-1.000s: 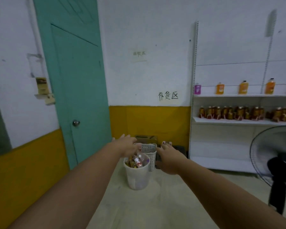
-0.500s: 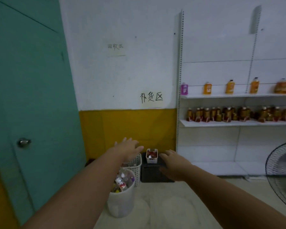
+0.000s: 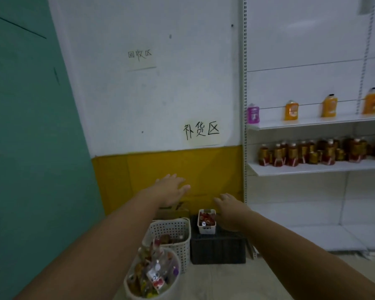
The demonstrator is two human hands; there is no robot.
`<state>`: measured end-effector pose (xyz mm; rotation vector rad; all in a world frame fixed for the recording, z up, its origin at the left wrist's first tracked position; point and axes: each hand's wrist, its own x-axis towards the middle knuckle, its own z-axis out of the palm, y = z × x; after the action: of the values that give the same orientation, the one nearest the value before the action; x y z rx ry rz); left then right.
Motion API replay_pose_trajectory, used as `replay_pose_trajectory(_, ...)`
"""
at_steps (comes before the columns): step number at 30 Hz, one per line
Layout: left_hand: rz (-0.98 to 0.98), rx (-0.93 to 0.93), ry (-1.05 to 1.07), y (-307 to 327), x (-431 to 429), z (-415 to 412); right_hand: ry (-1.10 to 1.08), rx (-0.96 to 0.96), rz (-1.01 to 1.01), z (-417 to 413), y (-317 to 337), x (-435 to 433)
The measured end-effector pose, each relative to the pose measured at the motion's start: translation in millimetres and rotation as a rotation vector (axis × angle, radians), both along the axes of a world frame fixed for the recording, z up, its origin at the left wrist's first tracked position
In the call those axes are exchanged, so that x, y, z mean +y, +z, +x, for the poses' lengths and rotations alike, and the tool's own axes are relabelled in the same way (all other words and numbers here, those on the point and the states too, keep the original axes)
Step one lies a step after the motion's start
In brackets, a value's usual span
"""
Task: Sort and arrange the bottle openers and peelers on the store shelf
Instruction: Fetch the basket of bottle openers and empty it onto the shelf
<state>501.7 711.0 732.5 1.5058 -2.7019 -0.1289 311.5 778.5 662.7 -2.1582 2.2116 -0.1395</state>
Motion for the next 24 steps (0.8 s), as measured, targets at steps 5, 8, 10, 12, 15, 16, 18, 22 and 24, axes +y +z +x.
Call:
replay_pose_trajectory(5,0.0,-0.031,0.06,-8.5,-95.7,-29.4,0.071,0.046,0.055,-24.9,-7.7,-85.2)
replay_pose_trajectory(8,0.007,-0.001,0.053,-16.9,-159.4,-56.0,0.064,0.057,0.058,-46.7,-9.0,-139.2)
replay_pose_trajectory(10,0.001,-0.014,0.018,-24.0,-202.8,-75.5,0.045,0.066,0.075,-62.6,-12.2,-176.9)
replay_pose_trajectory(12,0.001,-0.04,-0.01,-29.9,-248.9,-95.3,0.021,0.064,0.094,-78.1,-14.0,-215.2)
replay_pose_trajectory(15,-0.043,-0.139,-0.054,-34.7,-314.2,-126.4,-0.007,0.067,0.114,-103.3,-12.5,-272.2)
replay_pose_trajectory(16,-0.056,-0.137,-0.068,-34.8,-328.5,-135.6,-0.013,0.062,0.115,-111.5,-11.2,-286.3)
replay_pose_trajectory(18,-0.052,-0.053,-0.099,-38.0,-361.0,-159.0,-0.023,0.058,0.115,-133.3,-14.5,-319.6)
replay_pose_trajectory(22,-0.01,-0.03,-0.13,-49.0,-418.5,-202.2,-0.023,0.08,0.145,-172.9,-28.3,-380.9)
replay_pose_trajectory(24,-0.017,-0.064,-0.111,-53.6,-450.7,-219.5,-0.005,0.06,0.156,-192.8,-31.7,-416.1)
